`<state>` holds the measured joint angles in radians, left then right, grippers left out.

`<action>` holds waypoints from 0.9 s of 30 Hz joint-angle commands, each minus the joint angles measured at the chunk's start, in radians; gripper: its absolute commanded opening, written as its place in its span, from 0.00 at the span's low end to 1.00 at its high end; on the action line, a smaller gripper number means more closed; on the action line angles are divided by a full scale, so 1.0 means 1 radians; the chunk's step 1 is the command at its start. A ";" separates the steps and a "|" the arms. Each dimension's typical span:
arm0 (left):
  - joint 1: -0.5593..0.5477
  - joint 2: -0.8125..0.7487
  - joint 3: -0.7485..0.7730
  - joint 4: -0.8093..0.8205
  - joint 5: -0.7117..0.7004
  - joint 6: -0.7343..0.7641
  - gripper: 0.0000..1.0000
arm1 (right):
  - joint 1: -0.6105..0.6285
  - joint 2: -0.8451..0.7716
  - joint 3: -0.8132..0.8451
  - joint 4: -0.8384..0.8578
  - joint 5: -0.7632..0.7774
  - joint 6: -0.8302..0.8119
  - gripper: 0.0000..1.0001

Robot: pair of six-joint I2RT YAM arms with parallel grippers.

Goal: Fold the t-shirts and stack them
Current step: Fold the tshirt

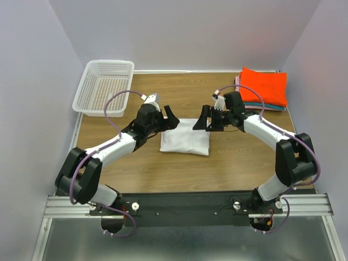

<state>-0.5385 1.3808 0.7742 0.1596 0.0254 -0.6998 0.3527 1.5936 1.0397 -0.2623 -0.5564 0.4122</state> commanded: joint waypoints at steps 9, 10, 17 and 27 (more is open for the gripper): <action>0.015 0.349 0.212 0.086 0.119 0.071 0.91 | 0.032 0.048 -0.073 0.087 -0.168 0.039 1.00; 0.026 0.392 0.243 0.081 0.126 0.071 0.91 | 0.035 0.057 -0.076 0.090 -0.172 0.028 1.00; 0.087 0.549 0.323 0.078 0.160 0.079 0.91 | 0.032 0.126 -0.098 0.095 -0.108 0.013 1.00; 0.098 0.606 0.342 0.077 0.205 0.109 0.91 | 0.032 0.140 -0.164 0.089 0.024 0.017 1.00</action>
<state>-0.4446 1.9530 1.1057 0.2680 0.1829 -0.6239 0.3805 1.7252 0.9134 -0.1596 -0.6338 0.4450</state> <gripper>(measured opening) 0.908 0.997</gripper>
